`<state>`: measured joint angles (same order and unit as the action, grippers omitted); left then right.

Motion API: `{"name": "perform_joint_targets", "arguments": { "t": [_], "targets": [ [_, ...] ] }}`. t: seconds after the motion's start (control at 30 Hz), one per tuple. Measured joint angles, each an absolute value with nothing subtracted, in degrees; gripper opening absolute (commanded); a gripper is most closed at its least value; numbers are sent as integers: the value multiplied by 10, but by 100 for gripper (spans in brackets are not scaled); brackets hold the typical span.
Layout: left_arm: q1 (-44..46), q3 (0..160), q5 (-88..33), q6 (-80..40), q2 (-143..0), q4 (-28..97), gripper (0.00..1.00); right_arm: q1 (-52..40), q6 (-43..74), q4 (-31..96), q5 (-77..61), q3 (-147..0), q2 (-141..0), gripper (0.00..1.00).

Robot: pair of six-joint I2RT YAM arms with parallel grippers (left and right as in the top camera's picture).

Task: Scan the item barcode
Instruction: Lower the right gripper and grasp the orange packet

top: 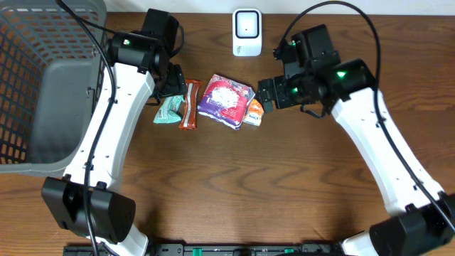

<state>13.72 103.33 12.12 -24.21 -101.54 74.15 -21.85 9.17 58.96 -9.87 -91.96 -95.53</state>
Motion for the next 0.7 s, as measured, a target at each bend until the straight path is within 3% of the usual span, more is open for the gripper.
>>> {"name": "perform_joint_targets", "arguments": {
  "t": [0.7],
  "targets": [
    [137,1033,121,-242,-1015,741,98,-218,96,573,-57,-920,-966,99]
  ]
}}
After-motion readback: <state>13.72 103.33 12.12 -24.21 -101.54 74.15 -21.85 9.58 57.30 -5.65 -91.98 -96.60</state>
